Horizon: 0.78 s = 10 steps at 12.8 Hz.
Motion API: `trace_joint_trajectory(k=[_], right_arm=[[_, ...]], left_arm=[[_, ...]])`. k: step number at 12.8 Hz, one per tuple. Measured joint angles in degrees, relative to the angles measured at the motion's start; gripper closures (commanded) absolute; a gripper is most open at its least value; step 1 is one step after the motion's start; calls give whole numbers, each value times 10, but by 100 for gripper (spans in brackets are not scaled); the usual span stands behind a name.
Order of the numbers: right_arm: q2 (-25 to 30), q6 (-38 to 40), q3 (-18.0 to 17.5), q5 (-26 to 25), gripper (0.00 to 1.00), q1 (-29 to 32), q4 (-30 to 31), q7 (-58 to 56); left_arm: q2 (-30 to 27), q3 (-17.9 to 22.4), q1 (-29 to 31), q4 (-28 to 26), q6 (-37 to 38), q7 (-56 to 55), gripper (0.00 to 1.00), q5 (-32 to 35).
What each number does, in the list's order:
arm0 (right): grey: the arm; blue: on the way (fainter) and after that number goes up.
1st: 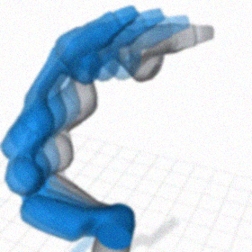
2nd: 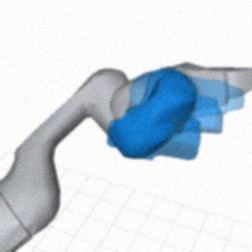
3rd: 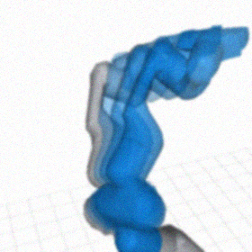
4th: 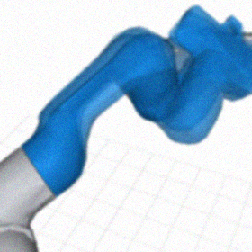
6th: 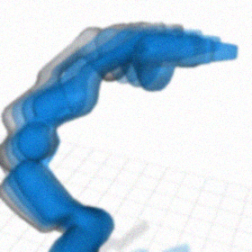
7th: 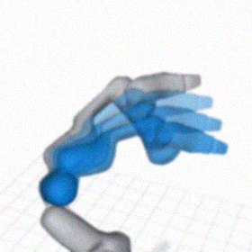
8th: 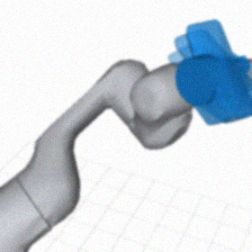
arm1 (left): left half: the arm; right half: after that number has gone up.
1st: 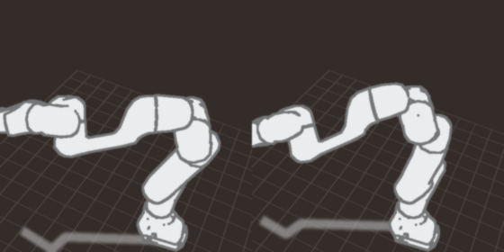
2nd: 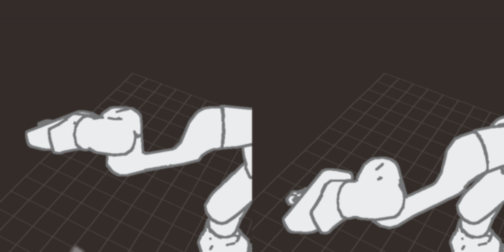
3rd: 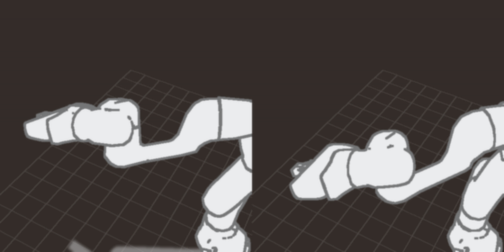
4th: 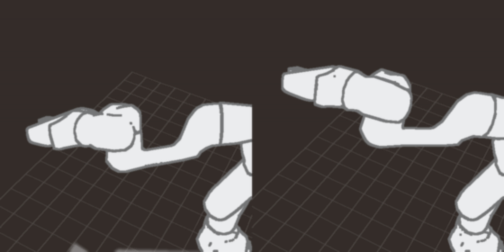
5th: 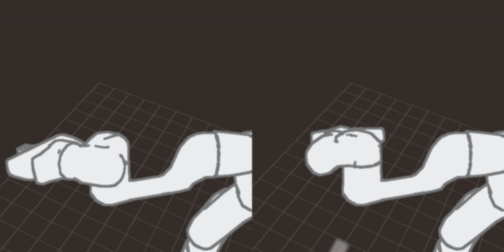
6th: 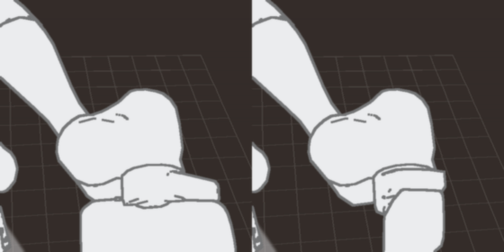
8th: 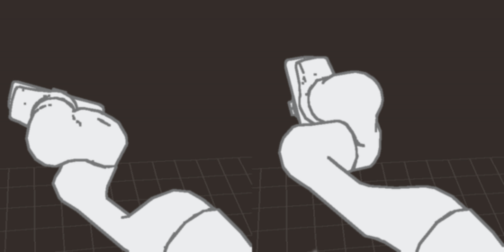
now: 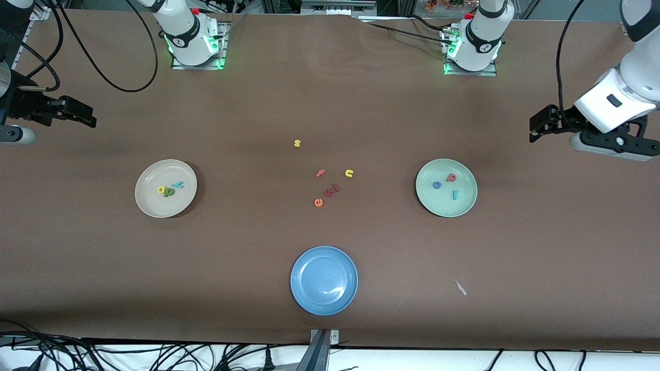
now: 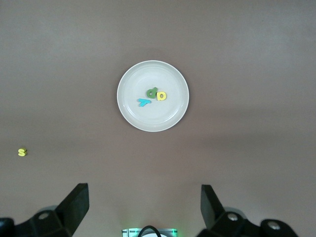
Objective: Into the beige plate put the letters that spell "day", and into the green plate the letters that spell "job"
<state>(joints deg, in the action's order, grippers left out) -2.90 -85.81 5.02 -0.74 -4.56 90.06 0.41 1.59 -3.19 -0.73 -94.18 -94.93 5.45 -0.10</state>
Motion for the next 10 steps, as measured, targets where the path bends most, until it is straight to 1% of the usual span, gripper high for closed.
trace_joint_trajectory(k=[3, 5, 10], right_arm=[[0, 0, 0, 0, 0, 0, 0, 0], [0, 0, 0, 0, 0, 0, 0, 0], [0, 0, 0, 0, 0, 0, 0, 0]], left_arm=[[0, 21, 1, 0, -3, 6, 0, 5], [0, 23, 1, 0, -4, 6, 0, 16], [-1, 22, -1, 0, -1, -2, 0, 5]])
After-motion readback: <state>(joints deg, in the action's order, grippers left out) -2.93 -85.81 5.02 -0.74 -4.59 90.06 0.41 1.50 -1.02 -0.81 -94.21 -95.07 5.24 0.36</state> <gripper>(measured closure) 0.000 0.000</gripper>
